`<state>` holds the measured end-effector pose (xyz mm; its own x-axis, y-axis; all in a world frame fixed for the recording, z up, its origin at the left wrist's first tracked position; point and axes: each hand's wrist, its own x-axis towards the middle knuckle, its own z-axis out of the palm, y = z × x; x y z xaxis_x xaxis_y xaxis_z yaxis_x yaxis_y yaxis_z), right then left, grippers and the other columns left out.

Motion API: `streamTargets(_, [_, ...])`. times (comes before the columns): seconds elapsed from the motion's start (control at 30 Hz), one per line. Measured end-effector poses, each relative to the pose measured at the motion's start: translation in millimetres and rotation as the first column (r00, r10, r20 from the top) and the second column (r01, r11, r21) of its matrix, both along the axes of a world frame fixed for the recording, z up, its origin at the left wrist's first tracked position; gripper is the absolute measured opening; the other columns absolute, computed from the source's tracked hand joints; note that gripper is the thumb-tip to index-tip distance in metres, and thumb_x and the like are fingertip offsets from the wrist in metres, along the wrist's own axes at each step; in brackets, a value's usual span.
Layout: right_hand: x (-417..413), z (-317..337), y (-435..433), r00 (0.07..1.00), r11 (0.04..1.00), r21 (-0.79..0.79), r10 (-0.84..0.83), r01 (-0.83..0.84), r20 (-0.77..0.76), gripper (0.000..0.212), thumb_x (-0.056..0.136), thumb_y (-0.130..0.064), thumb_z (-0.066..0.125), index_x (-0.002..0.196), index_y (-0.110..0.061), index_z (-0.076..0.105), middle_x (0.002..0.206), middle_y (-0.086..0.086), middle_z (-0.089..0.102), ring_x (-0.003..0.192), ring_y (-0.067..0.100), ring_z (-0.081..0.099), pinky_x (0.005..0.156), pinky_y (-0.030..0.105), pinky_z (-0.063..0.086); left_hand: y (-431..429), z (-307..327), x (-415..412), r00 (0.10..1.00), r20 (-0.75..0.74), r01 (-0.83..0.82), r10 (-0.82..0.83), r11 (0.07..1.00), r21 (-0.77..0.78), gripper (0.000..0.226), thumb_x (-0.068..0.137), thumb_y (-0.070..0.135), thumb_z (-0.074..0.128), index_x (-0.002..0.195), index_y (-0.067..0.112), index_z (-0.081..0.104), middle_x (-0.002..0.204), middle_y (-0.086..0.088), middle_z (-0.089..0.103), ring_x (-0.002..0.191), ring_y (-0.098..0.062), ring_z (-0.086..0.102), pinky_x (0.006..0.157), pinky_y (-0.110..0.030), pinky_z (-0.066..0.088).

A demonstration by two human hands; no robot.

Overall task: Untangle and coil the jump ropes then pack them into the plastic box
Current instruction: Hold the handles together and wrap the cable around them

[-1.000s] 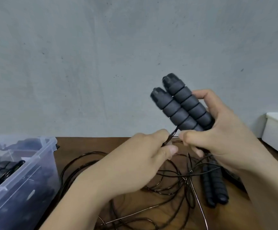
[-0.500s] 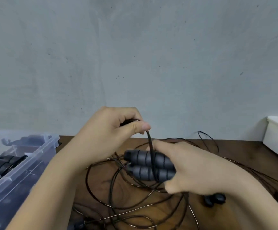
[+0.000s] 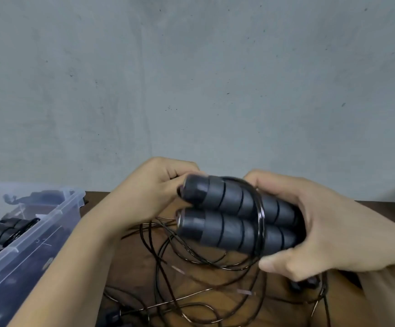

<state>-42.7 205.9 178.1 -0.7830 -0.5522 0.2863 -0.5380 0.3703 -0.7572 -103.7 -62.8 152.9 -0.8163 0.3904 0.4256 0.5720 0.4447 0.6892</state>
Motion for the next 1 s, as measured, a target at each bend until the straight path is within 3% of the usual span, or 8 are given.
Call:
streamTargets(0.07, [-3, 1, 2, 0.999, 0.995, -0.097, 0.008, -0.004, 0.033, 0.055, 0.070, 0.001, 0.092, 0.109, -0.029, 0.067, 0.074, 0.008, 0.073, 0.051, 0.030, 0.061, 0.057, 0.032, 0.052, 13, -3, 0, 1.000, 0.014, -0.020, 0.020, 1.000, -0.009, 0.016, 0.081, 0.043, 0.060, 0.068, 0.038, 0.068, 0.061, 0.010, 0.055, 0.062, -0.007, 0.048, 0.060, -0.022, 0.041])
streamTargets(0.2, [-15, 0, 4, 0.989, 0.939, -0.324, -0.080, 0.117, 0.125, 0.048, 0.074, -0.001, 0.084, 0.110, -0.015, 0.055, 0.081, 0.021, 0.073, 0.042, 0.023, 0.048, 0.045, 0.028, 0.044, 39, -12, 8, 1.000, 0.005, -0.024, 0.025, 0.991, -0.131, 0.041, 0.108, 0.054, 0.041, 0.082, 0.039, 0.068, 0.057, 0.005, 0.039, 0.050, -0.010, 0.036, 0.051, -0.023, 0.030])
streamTargets(0.33, [-30, -8, 1, 0.920, 0.902, -0.209, -0.391, 0.377, -0.026, 0.057, 0.075, -0.010, 0.085, 0.112, -0.029, 0.046, 0.073, 0.005, 0.072, 0.043, 0.022, 0.052, 0.046, 0.033, 0.048, 55, -19, 11, 0.997, -0.042, -0.076, 0.068, 0.962, -0.261, 0.040, 0.109, 0.052, 0.040, 0.092, 0.025, 0.063, 0.058, 0.013, 0.050, 0.053, -0.011, 0.044, 0.052, -0.022, 0.033])
streamTargets(0.5, [-52, -20, 4, 0.804, 0.809, -0.193, -0.581, 0.555, -0.124, 0.056, 0.077, -0.011, 0.083, 0.108, -0.034, 0.043, 0.089, 0.002, 0.070, 0.042, 0.017, 0.053, 0.047, 0.045, 0.054, 57, -16, 26, 0.997, -0.026, -0.075, 0.071, 0.921, -0.381, 0.038, 0.109, 0.055, 0.042, 0.090, 0.029, 0.063, 0.056, 0.007, 0.046, 0.048, -0.010, 0.043, 0.049, -0.025, 0.031])
streamTargets(0.63, [-61, -29, 0, 0.814, 0.839, -0.086, -0.542, 0.537, -0.207, 0.052, 0.079, -0.014, 0.083, 0.112, -0.033, 0.048, 0.092, -0.013, 0.067, 0.051, 0.007, 0.058, 0.048, 0.026, 0.048, 49, -6, 34, 0.996, -0.074, -0.066, 0.042, 0.929, -0.365, 0.036, 0.107, 0.053, 0.049, 0.087, 0.026, 0.063, 0.058, 0.005, 0.049, 0.050, -0.009, 0.043, 0.049, -0.025, 0.030])
streamTargets(0.77, [-56, -35, -12, 0.882, 0.889, 0.086, -0.426, 0.449, -0.202, 0.055, 0.078, -0.013, 0.084, 0.115, -0.037, 0.051, 0.088, -0.002, 0.069, 0.050, 0.017, 0.059, 0.052, 0.042, 0.055, 32, 5, 30, 0.988, -0.147, -0.093, 0.054, 0.958, -0.272, 0.031, 0.103, 0.045, 0.059, 0.085, 0.022, 0.067, 0.061, 0.004, 0.054, 0.053, -0.007, 0.045, 0.051, -0.024, 0.032])
streamTargets(0.9, [-38, -31, -20, 0.974, 0.945, 0.237, -0.213, 0.226, -0.077, 0.052, 0.081, -0.013, 0.085, 0.119, -0.034, 0.057, 0.085, -0.017, 0.073, 0.062, 0.002, 0.059, 0.059, 0.016, 0.048, 16, 10, 27, 0.984, -0.143, -0.126, 0.106, 0.982, -0.141, 0.023, 0.093, 0.045, 0.073, 0.079, 0.026, 0.072, 0.062, 0.002, 0.061, 0.056, -0.005, 0.049, 0.054, -0.024, 0.035])
streamTargets(1.0, [-28, -22, -15, 0.987, 0.943, 0.289, -0.158, 0.163, -0.042, 0.056, 0.079, -0.015, 0.087, 0.122, -0.037, 0.059, 0.088, -0.018, 0.075, 0.072, 0.006, 0.062, 0.070, 0.021, 0.050, 6, 11, 24, 0.986, -0.113, -0.127, 0.119, 0.990, -0.061, 0.024, 0.081, 0.046, 0.084, 0.078, 0.023, 0.076, 0.066, 0.001, 0.068, 0.063, -0.014, 0.060, 0.060, -0.031, 0.045])
